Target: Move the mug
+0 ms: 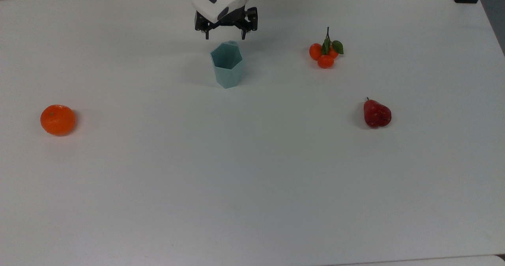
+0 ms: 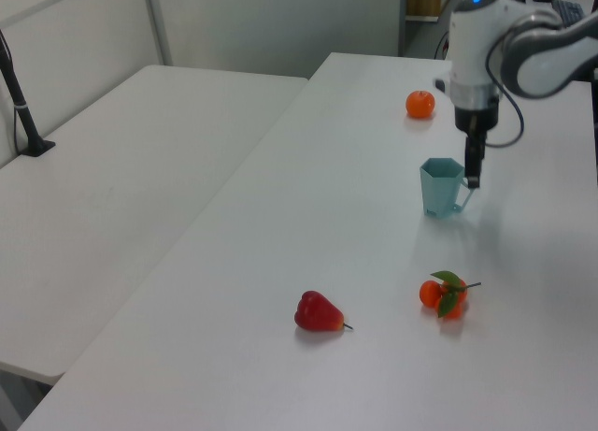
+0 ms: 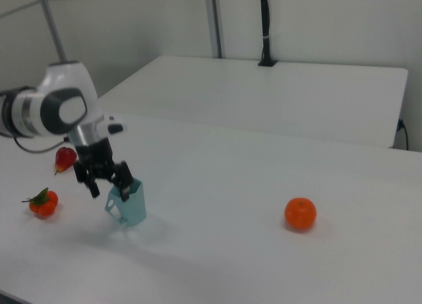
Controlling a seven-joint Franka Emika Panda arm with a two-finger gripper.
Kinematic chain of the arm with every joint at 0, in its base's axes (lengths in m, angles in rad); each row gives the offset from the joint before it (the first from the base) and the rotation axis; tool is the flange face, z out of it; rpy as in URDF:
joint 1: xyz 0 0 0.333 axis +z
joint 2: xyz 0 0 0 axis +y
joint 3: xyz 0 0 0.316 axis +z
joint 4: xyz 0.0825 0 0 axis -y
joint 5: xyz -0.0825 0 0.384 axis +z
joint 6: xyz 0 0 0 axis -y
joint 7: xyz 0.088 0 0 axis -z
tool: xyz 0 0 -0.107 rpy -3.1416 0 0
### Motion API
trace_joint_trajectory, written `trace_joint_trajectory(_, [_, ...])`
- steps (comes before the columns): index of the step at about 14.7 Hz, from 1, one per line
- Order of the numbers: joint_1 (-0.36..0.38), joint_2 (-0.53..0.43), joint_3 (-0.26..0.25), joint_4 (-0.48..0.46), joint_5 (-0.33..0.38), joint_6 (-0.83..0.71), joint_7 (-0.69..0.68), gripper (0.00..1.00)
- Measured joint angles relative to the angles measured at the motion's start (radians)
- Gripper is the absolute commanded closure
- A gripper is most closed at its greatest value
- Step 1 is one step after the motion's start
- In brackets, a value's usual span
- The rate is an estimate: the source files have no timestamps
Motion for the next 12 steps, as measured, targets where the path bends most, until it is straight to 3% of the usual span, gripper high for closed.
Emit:
trace_joint_trajectory(8, [0.011,0.003,-0.004,0.396,0.001,-0.271,0.049,0.00])
trace_joint_trajectory(12, [0.003,0.006,-0.010,0.478,0.004,-0.377,0.049,0.00])
